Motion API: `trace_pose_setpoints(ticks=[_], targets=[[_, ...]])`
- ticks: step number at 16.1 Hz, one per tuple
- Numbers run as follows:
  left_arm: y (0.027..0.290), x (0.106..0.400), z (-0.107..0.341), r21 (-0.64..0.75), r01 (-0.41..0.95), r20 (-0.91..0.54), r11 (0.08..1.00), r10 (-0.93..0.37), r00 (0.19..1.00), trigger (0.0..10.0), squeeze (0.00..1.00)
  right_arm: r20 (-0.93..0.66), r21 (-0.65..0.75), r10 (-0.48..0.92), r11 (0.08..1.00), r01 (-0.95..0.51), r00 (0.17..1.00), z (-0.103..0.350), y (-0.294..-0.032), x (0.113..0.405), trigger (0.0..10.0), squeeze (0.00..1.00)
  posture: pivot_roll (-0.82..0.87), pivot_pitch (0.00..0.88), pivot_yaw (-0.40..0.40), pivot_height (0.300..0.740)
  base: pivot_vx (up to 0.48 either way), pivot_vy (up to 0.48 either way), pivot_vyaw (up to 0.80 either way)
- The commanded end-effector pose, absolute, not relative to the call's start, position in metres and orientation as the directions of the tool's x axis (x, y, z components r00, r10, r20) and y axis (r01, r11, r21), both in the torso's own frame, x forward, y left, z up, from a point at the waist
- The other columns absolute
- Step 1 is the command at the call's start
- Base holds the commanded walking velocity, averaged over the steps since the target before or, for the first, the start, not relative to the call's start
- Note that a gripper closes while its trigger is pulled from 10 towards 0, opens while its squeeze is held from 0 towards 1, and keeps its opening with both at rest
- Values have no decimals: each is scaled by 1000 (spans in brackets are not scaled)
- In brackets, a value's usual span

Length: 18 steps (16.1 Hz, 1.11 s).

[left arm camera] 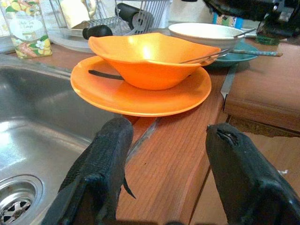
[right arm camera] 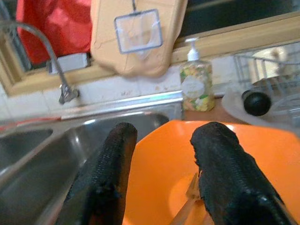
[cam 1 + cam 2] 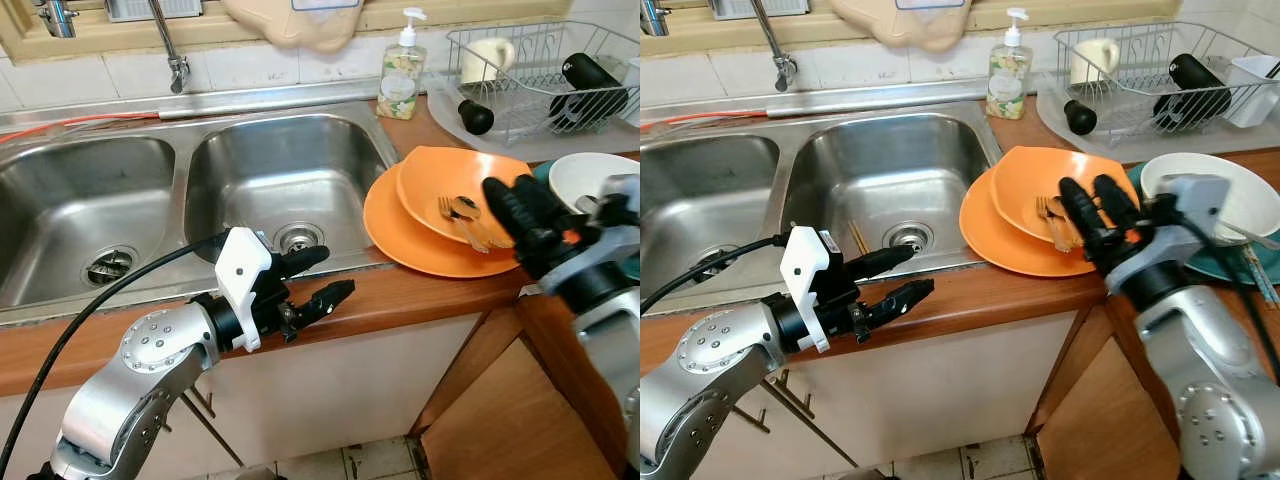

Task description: Kitchen organization

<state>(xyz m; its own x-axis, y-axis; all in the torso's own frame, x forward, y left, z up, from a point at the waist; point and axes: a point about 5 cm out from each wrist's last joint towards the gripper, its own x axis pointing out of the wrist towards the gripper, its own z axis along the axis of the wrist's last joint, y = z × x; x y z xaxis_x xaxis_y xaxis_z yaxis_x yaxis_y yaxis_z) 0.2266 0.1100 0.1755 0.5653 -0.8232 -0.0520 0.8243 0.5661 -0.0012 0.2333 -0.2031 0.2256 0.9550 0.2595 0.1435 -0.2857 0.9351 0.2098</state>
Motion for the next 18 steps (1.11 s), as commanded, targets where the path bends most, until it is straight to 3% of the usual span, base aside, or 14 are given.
trace_pose_setpoints(ticks=[1, 4, 8, 9, 10, 11, 18], targets=[[109, 225, 177, 2, 832, -50, 555, -831, 554, 10000, 0, 189, 220, 227, 938, -267, 955, 234, -212, 234, 10000, 1000, -153, 0, 63, 740, 0, 0, 0], [108, 225, 177, -3, 837, -51, 548, -836, 547, 10000, 0, 79, 126, 193, 971, -202, 978, 225, -227, 232, 10000, 1000, -161, 0, 68, 740, 0, 0, 0], [105, 221, 176, -18, 846, -55, 533, -846, 531, 10000, 0, 10, 112, 231, 966, -231, 973, 215, -224, 222, 10000, 1000, -159, 0, 58, 740, 0, 0, 0], [104, 220, 175, -22, 851, -58, 525, -850, 523, 10000, 0, -15, 106, 232, 968, -229, 973, 212, -224, 221, 10000, 718, -158, 0, 55, 740, 0, 0, 0], [104, 219, 174, -22, 852, -62, 523, -851, 521, 10000, 0, -26, 109, 239, 966, -235, 971, 210, -223, 220, 10000, 94, -156, 0, 54, 740, 0, 0, 0], [104, 219, 174, -22, 853, -65, 522, -852, 520, 10000, 0, -47, 105, 248, 964, -242, 968, 206, -221, 220, 10000, 0, -155, 0, 53, 740, 0, 0, 0], [105, 218, 175, -20, 847, -72, 531, -846, 529, 10000, 0, -110, 100, 184, 980, -174, 977, 192, -216, 234, 10000, 0, -135, 0, 46, 740, 0, 0, 0]])
